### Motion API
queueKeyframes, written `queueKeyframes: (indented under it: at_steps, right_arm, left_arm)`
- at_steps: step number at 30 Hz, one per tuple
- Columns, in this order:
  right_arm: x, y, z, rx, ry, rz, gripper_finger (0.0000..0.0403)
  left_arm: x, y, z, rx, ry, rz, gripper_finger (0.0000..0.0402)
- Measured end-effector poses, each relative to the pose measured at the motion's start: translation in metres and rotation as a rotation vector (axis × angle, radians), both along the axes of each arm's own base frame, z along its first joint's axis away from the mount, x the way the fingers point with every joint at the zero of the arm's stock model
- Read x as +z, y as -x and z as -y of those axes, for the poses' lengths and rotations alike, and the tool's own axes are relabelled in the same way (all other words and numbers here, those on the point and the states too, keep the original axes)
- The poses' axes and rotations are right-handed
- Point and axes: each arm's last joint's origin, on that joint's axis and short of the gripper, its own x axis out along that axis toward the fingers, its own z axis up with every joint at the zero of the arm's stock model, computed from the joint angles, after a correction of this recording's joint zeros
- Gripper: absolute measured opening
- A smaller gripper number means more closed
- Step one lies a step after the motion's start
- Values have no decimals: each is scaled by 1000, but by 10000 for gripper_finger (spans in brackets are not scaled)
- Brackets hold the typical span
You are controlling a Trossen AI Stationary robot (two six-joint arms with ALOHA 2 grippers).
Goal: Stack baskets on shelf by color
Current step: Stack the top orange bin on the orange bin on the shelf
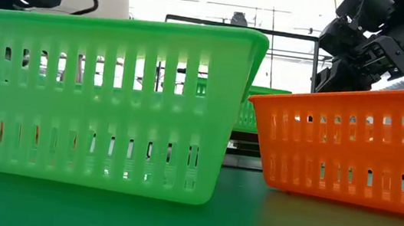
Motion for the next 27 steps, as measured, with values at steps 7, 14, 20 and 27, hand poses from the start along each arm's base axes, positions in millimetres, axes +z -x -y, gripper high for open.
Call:
queueKeyframes:
  at_steps: [7,14,20,27]
  right_arm:
    - [0,0,0,0,0,0,0]
    - [0,0,0,0,0,0,0]
    - [0,0,0,4,5,0,0]
    - [0,0,0,36,47,6,0]
  left_arm:
    - [-2,-3,-7,-46,13,-16,11]
    - [32,-24,-11,-83,96,24,20]
    - [97,-40,-18,-149,-28,100,13]
    - [179,-57,-40,-251,-181,303,8]
